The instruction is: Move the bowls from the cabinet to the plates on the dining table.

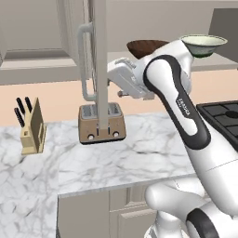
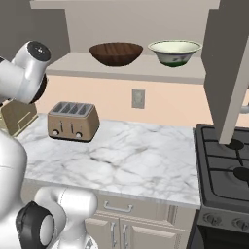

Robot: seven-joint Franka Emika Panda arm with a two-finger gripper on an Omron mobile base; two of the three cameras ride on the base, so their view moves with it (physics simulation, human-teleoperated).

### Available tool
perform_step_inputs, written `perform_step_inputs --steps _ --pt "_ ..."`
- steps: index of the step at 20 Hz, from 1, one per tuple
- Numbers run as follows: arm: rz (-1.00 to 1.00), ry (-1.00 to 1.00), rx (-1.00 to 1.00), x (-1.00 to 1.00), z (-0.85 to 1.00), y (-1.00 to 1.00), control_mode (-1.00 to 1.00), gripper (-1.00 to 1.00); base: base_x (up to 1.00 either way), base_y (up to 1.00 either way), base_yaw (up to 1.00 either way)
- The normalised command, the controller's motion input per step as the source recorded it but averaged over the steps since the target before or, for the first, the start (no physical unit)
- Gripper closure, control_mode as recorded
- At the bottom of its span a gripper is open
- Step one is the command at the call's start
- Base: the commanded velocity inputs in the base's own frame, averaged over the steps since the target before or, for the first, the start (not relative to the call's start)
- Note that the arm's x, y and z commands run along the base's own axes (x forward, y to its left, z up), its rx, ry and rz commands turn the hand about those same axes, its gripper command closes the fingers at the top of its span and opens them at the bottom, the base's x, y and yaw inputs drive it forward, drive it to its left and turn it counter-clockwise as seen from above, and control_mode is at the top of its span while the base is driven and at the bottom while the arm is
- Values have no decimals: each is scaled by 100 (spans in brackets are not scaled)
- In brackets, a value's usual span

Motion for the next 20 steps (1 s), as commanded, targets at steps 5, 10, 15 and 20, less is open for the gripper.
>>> perform_step_inputs --steps 5,10,15,20 --pt "0 0 0 1 0 1 -100 -100 0 0 0" --pt "0 -1 -4 24 0 -48 -100 -100 0 0 0" --pt "0 -7 -12 18 0 -40 -100 -100 0 0 0" --pt "0 -12 -24 17 0 -27 -100 -100 0 0 0"
